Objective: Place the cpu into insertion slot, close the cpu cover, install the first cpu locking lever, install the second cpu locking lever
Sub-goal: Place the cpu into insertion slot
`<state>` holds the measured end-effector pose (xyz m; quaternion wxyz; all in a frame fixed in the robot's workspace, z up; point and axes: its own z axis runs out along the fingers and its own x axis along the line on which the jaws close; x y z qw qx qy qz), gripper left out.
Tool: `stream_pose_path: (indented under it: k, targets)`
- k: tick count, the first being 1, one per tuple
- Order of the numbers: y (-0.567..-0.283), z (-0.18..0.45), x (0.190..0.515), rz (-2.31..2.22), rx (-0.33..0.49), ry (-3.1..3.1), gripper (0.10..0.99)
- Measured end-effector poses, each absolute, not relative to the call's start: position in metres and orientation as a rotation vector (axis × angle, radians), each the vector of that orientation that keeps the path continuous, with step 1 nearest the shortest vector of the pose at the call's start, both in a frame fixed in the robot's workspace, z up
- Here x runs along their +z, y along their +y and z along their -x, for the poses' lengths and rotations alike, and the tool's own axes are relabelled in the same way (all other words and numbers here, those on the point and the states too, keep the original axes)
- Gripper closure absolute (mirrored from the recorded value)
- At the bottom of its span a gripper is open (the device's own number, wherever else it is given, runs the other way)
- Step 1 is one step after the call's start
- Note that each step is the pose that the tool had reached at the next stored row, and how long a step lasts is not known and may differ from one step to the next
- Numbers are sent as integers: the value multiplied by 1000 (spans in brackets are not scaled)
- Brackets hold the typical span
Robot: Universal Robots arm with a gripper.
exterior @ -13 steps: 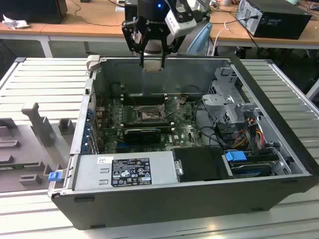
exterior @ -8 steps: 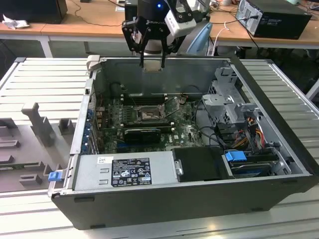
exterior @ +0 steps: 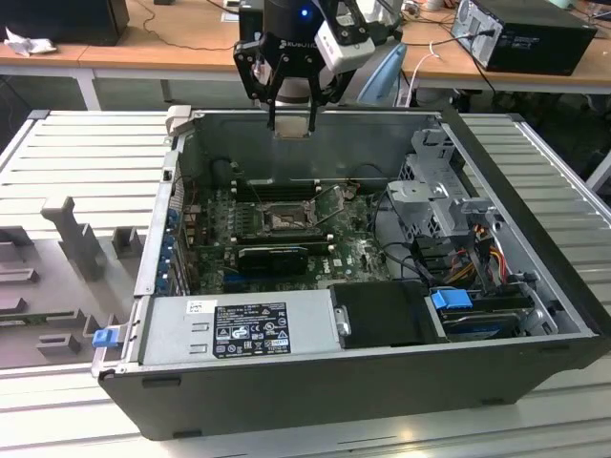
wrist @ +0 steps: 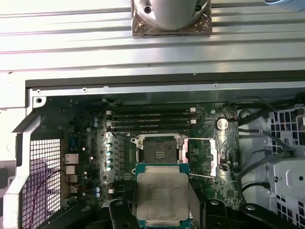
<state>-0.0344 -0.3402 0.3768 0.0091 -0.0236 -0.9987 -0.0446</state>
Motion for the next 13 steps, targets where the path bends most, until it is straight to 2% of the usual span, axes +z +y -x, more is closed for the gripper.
stream_pose_path:
  k: [13]
  targets:
    - [-340, 34, 377, 154, -140, -3119, 557]
